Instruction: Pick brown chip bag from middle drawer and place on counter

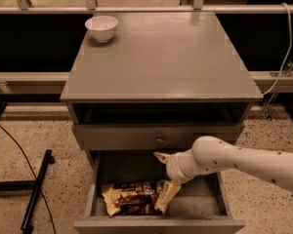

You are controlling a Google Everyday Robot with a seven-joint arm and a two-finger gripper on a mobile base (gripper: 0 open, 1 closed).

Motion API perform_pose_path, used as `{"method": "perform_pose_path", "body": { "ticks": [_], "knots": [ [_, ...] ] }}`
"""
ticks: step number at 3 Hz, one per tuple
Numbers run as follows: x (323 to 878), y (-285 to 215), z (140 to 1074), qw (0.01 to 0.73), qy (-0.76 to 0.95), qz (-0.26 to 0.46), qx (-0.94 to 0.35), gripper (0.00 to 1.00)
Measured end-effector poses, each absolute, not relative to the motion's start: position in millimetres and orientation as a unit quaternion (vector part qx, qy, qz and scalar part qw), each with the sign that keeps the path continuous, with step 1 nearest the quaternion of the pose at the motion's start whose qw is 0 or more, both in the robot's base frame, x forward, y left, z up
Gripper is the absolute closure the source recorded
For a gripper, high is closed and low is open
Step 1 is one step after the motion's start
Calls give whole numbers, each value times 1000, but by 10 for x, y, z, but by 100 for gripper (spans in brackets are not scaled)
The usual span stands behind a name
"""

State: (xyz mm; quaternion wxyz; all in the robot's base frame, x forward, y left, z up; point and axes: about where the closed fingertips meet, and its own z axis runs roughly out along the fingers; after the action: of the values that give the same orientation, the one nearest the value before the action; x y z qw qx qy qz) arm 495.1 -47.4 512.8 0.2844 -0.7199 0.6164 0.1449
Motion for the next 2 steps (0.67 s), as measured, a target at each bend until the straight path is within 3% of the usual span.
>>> {"method": "perform_pose_path", "body": {
  "ticks": [2],
  "knots": [
    [5065,-449,5087,295,623,150,-708,0]
  ]
}}
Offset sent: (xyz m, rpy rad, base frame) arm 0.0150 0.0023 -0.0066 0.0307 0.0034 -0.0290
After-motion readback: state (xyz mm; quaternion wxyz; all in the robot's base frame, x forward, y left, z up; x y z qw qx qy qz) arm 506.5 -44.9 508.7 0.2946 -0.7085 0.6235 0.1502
